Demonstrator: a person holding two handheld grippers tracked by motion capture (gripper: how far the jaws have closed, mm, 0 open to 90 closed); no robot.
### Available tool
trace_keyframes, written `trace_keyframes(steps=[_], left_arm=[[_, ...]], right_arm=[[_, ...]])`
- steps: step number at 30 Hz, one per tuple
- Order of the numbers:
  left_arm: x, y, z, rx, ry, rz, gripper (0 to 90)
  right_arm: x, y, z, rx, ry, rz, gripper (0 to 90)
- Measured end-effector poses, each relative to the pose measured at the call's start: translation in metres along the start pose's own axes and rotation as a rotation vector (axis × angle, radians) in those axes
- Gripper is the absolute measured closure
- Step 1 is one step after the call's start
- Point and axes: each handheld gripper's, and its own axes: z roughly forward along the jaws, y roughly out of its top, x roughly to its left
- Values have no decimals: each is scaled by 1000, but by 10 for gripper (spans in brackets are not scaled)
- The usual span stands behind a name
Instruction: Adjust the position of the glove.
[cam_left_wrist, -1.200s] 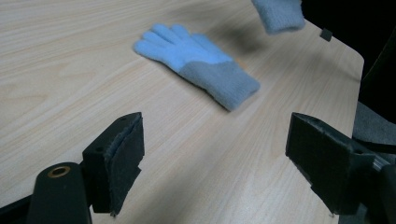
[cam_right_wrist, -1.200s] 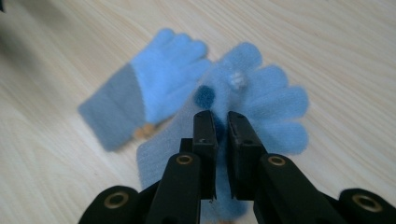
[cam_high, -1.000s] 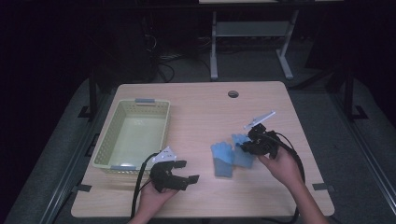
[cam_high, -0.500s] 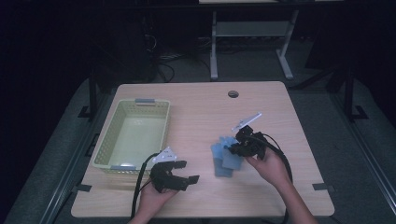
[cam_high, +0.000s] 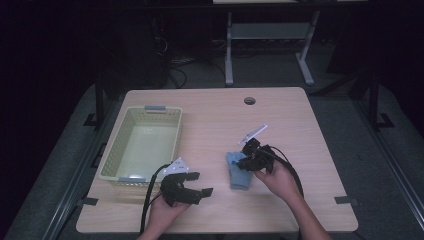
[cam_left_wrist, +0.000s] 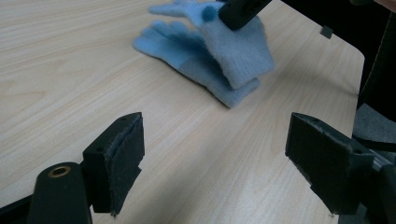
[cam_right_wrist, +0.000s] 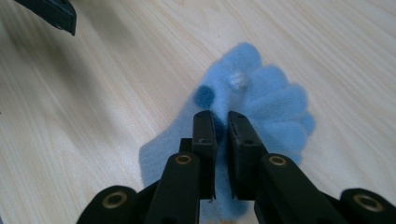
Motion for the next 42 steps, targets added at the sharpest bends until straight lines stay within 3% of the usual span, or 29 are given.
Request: trace_keyframes(steps=[14,18,21,25,31,35,42], left_arm=[[-2,0,2,7,-4,13,193],[-3,0,4,10,-7,9,193],[-3,-1,4,12,-26,-11,203],[-3,-1,5,15,-30,-18,215],[-3,0,5,17,-38,-31,237],[-2,1,6,20,-60,-62,259],[-3,3,8,29,-60,-88,265]], right_arm=[[-6,-4,22,46,8,8,800],[-7,-3,21,33,7,17,691],[-6,-4,16,3,15,28,656],[-5,-8,11,-41,43,66,752],[-8,-14,24,-5,60,94,781],[-10,-19,37,16,78,108,782],[-10,-20,27,-19,68,132,640]])
